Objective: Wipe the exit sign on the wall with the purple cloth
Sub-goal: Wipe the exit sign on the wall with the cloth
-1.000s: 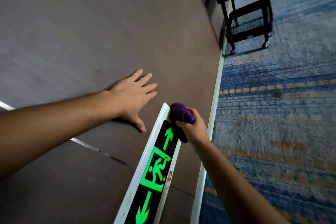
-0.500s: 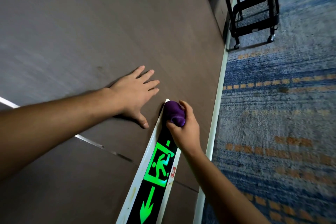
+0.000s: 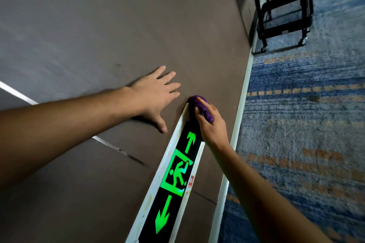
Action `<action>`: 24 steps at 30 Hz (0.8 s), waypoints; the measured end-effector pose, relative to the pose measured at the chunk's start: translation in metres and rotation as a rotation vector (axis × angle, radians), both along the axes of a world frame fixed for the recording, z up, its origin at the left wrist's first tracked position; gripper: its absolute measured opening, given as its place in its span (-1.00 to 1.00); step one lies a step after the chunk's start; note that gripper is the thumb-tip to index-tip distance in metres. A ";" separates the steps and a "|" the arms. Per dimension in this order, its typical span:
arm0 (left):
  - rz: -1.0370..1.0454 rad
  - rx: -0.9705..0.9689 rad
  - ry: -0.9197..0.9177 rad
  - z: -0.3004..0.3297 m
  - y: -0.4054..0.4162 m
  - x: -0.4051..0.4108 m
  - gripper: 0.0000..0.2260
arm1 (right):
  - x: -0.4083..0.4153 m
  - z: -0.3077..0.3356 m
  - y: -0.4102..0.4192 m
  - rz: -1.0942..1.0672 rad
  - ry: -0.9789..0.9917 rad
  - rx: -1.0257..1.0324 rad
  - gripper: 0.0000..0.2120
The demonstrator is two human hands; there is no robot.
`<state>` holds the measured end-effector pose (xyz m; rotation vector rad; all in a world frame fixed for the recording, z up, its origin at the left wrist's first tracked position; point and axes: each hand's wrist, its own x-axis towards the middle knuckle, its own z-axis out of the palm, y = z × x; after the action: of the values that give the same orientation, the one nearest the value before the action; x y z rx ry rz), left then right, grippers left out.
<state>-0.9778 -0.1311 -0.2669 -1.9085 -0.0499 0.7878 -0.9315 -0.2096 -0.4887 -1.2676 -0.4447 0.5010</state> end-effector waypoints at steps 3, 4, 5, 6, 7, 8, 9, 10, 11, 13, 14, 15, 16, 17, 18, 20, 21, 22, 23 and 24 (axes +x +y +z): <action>-0.019 0.006 0.007 -0.001 0.002 -0.001 0.12 | -0.019 -0.008 -0.005 0.015 0.027 0.029 -0.63; -0.022 0.010 0.011 -0.002 0.001 -0.001 0.12 | -0.029 -0.011 -0.007 0.015 0.020 0.033 -0.60; -0.023 0.016 0.012 -0.001 0.001 -0.002 0.12 | -0.040 -0.014 -0.009 0.005 0.003 0.034 -0.57; -0.022 0.021 0.014 -0.001 0.000 -0.002 0.12 | -0.051 -0.016 -0.011 -0.012 -0.020 0.032 -0.53; -0.019 0.024 0.016 -0.001 -0.001 -0.002 0.12 | -0.062 -0.017 -0.014 -0.028 -0.044 0.027 -0.50; -0.017 0.025 0.018 -0.001 -0.001 -0.002 0.12 | -0.070 -0.019 -0.018 -0.032 -0.067 0.020 -0.47; -0.014 0.025 0.019 -0.001 -0.002 -0.002 0.11 | -0.076 -0.020 -0.022 -0.021 -0.088 0.014 -0.45; -0.010 0.025 0.019 0.000 -0.002 -0.002 0.11 | -0.078 -0.021 -0.025 -0.001 -0.104 0.012 -0.43; -0.008 0.025 0.017 0.000 -0.002 -0.002 0.11 | -0.077 -0.022 -0.028 0.015 -0.115 0.018 -0.43; -0.010 0.031 0.023 0.000 -0.002 -0.002 0.11 | -0.072 -0.023 -0.031 -0.008 -0.111 0.069 -0.48; -0.009 0.037 0.031 0.001 -0.002 -0.003 0.10 | -0.069 -0.022 -0.032 -0.051 -0.090 0.103 -0.51; -0.006 0.042 0.039 0.000 -0.002 -0.003 0.10 | -0.066 -0.022 -0.033 -0.101 -0.050 0.132 -0.54; -0.003 0.048 0.047 0.000 -0.002 -0.003 0.10 | -0.061 -0.021 -0.032 -0.150 0.005 0.157 -0.58; -0.001 0.053 0.053 -0.001 -0.002 -0.003 0.10 | -0.056 -0.019 -0.030 -0.192 0.064 0.178 -0.61; 0.004 0.057 0.058 -0.002 -0.002 -0.002 0.11 | -0.049 -0.017 -0.028 -0.227 0.108 0.193 -0.64; 0.020 0.059 0.063 -0.003 -0.001 0.000 0.12 | -0.034 -0.011 -0.022 -0.274 0.121 0.194 -0.66; 0.030 0.060 0.065 -0.004 0.000 0.001 0.13 | -0.027 -0.007 -0.019 -0.283 0.105 0.186 -0.65; 0.039 0.059 0.066 -0.004 0.000 0.002 0.14 | -0.021 -0.002 -0.015 -0.285 0.082 0.176 -0.64; 0.046 0.057 0.067 -0.003 0.000 0.002 0.15 | -0.016 0.002 -0.011 -0.285 0.056 0.165 -0.62; 0.048 0.054 0.066 -0.003 0.001 0.002 0.15 | -0.013 0.007 -0.008 -0.281 0.034 0.151 -0.59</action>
<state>-0.9757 -0.1304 -0.2703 -1.8344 -0.0755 0.8730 -0.9441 -0.2173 -0.4821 -1.1515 -0.2643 0.2465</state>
